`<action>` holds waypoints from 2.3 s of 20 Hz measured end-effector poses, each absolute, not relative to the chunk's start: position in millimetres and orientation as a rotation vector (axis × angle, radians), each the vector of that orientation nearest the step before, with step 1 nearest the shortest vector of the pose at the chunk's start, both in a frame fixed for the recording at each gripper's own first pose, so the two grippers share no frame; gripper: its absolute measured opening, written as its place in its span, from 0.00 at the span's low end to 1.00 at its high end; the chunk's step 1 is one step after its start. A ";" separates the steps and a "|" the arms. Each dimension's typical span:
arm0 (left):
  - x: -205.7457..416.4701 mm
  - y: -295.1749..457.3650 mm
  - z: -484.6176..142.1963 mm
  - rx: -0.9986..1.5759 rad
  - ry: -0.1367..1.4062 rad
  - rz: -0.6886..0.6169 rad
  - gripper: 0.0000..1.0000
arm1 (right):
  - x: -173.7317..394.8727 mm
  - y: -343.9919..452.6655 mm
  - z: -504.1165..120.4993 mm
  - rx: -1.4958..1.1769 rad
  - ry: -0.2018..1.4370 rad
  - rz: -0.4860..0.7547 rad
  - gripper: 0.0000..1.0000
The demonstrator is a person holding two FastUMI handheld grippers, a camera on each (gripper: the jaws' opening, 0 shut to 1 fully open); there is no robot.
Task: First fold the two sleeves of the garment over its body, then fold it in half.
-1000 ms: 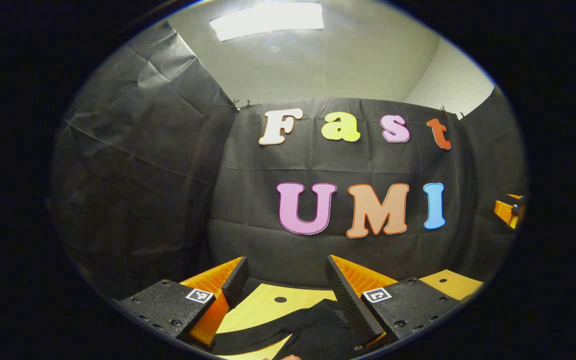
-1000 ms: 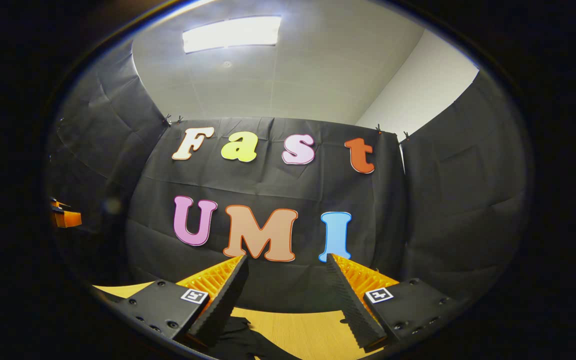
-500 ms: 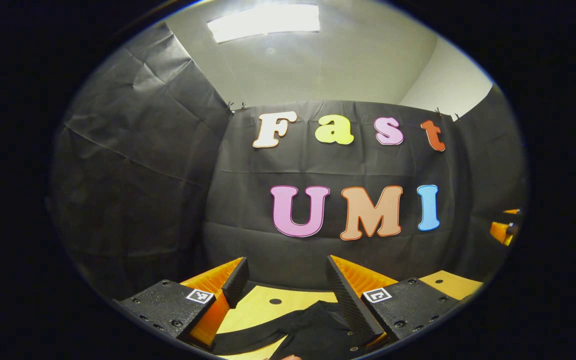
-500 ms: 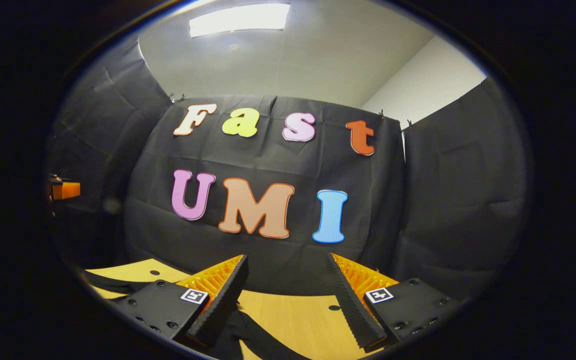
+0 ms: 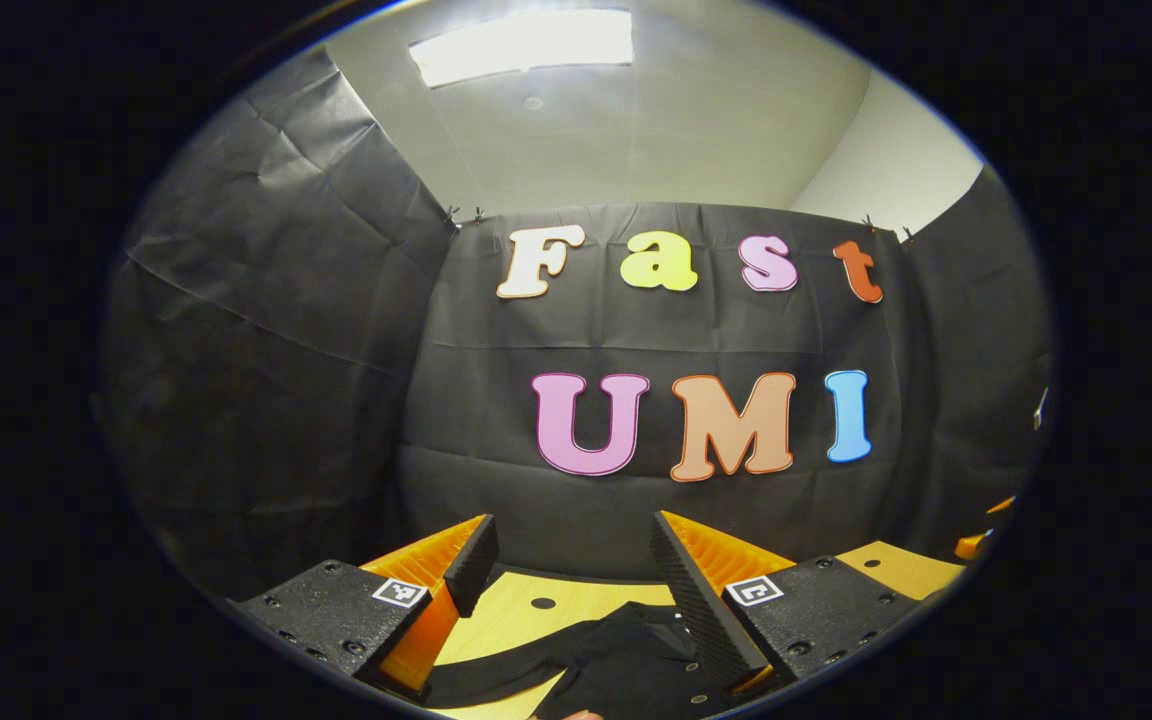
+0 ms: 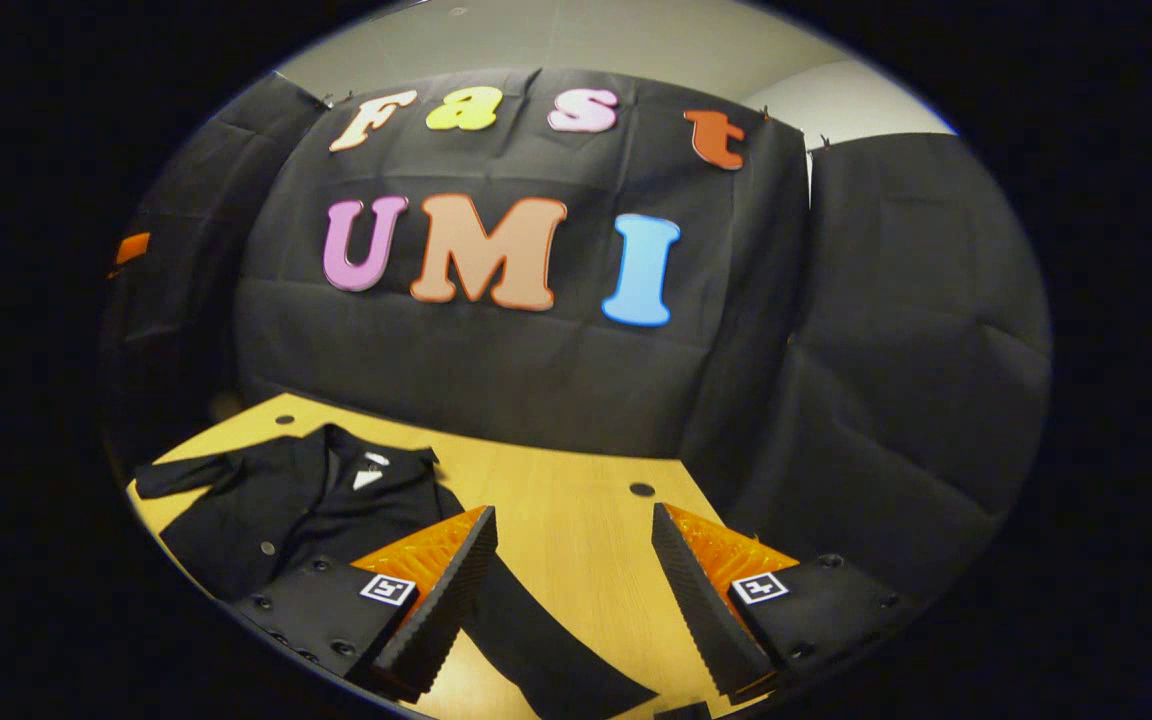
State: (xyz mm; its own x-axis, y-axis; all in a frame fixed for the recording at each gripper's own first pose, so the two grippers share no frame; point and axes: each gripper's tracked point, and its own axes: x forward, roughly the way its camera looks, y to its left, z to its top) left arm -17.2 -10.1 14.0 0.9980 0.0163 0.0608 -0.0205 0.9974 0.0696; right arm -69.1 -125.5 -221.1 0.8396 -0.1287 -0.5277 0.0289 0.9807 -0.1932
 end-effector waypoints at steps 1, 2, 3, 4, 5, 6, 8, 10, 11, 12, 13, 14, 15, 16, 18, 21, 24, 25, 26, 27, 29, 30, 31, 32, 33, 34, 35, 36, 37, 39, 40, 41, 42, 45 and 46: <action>-18.1 -12.1 14.1 0.073 -0.058 0.019 0.92 | -75.0 -134.9 -236.2 -0.183 0.605 -0.089 0.99; -17.3 -14.2 14.3 0.077 -0.055 0.020 0.92 | -80.9 -142.9 -249.4 -0.183 0.639 -0.092 0.99; -17.3 -16.4 14.4 0.079 -0.052 0.021 0.92 | -86.2 -150.0 -264.2 -0.182 0.675 -0.096 0.99; -17.6 -18.7 13.2 0.081 -0.049 0.022 0.92 | -91.1 -157.5 -276.5 -0.181 0.711 -0.097 0.99; -17.6 -22.3 12.3 0.083 -0.046 0.024 0.92 | -97.4 -162.9 -290.3 -0.174 0.750 -0.095 0.99; -17.9 -25.1 12.6 0.086 -0.045 0.025 0.92 | -102.9 -167.0 -301.8 -0.168 0.782 -0.088 1.00; -18.4 -32.8 11.2 0.093 -0.040 0.028 0.93 | -109.0 -172.3 -323.4 -0.172 0.846 -0.072 0.99; -20.1 -41.2 9.1 0.100 -0.036 0.031 0.93 | -116.1 -177.3 -350.3 -0.184 0.921 -0.059 0.99; -20.6 -45.2 8.5 0.103 -0.034 0.033 0.93 | -121.5 -180.7 -361.8 -0.185 0.958 -0.052 1.00; -20.9 -49.1 8.9 0.107 -0.032 0.035 0.93 | -127.0 -185.0 -372.0 -0.182 0.986 -0.047 1.00; -21.1 -53.0 8.8 0.113 -0.031 0.038 0.93 | -132.8 -187.3 -380.9 -0.178 1.016 -0.041 0.99; -21.0 -56.9 7.4 0.119 -0.028 0.041 0.93 | -137.1 -189.6 -388.9 -0.175 1.045 -0.038 1.00; -21.3 -60.3 6.5 0.125 -0.026 0.045 0.93 | -144.4 -191.9 -400.7 -0.171 1.085 -0.032 1.00; -21.0 -62.3 6.0 0.132 -0.024 0.052 0.93 | -147.6 -193.4 -407.7 -0.174 1.122 -0.022 1.00; -21.8 -65.4 3.6 0.134 -0.019 0.069 0.92 | -152.7 -198.3 -422.5 -0.186 1.168 -0.012 1.00; -23.9 -68.9 -2.0 0.124 -0.010 0.093 0.92 | -164.3 -204.4 -439.0 -0.198 1.240 0.007 0.96; -27.1 -70.0 -8.3 0.124 -0.001 0.120 0.92 | -169.8 -204.6 -442.2 -0.170 1.270 0.053 0.95; -28.4 -70.4 -7.4 0.125 -0.003 0.126 0.92 | -171.2 -202.2 -442.7 -0.140 1.284 0.061 0.94; -29.1 -70.4 -7.8 0.129 -0.006 0.133 0.92 | -171.6 -198.5 -443.0 -0.100 1.290 0.068 0.96; -28.9 -71.5 -6.7 0.134 -0.011 0.137 0.92 | -174.3 -195.0 -445.3 -0.065 1.306 0.072 0.89; -28.7 -72.8 -5.0 0.140 -0.018 0.141 0.92 | -172.0 -188.6 -446.1 -0.053 1.291 0.090 0.77; -28.2 -73.7 -5.2 0.142 -0.018 0.139 0.92 | -171.3 -182.5 -445.1 -0.068 1.288 0.114 0.72; -26.4 -73.4 -6.2 0.143 -0.016 0.135 0.92 | -170.8 -175.1 -445.0 -0.077 1.283 0.143 0.50; -25.0 -73.1 -7.6 0.144 -0.016 0.132 0.92 | -173.1 -170.0 -445.2 -0.091 1.284 0.149 0.31; -23.6 -71.1 -9.6 0.141 -0.013 0.130 0.92 | -174.2 -170.6 -445.6 -0.110 1.279 0.135 0.12; -21.9 -68.5 -13.4 0.131 -0.006 0.129 0.92 | -172.8 -170.7 -446.3 -0.126 1.284 0.126 0.07; -20.5 -66.7 -16.6 0.119 0.001 0.122 0.92 | -174.3 -169.5 -443.7 -0.136 1.276 0.126 0.03; -18.6 -64.3 -19.2 0.111 0.008 0.118 0.92 | -171.7 -169.0 -439.7 -0.142 1.253 0.123 0.03; -17.8 -58.5 -19.5 0.112 0.014 0.122 0.92 | -169.3 -163.6 -434.0 -0.125 1.232 0.122 0.03; -16.0 -46.2 -11.0 0.117 -0.008 0.127 0.92 | -158.2 -140.7 -410.4 -0.070 1.174 0.134 0.03; -14.5 -43.4 -9.0 0.118 -0.013 0.125 0.92 | -145.9 -130.0 -395.1 -0.049 1.139 0.142 0.03; -12.8 -40.9 -7.9 0.122 -0.013 0.120 0.93 | -131.2 -122.0 -380.6 -0.027 1.098 0.145 0.03; -11.8 -38.0 -8.2 0.127 -0.014 0.116 0.93 | -117.9 -116.7 -363.2 -0.021 1.064 0.146 0.03; -7.4 -29.4 -1.5 0.133 -0.024 0.103 0.92 | -84.3 -94.9 -323.3 0.017 0.971 0.154 0.03; -6.8 -24.0 -0.8 0.133 -0.027 0.104 0.92 | -73.3 -82.8 -312.8 0.044 0.952 0.163 0.03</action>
State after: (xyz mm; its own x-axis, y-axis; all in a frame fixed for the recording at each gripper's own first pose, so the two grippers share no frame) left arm -6.8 -24.0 -0.8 0.9942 0.1018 0.0337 -0.1054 0.9858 0.1310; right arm -73.3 -82.8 -312.8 0.5686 0.1580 -0.8073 -0.1192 0.9869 0.1092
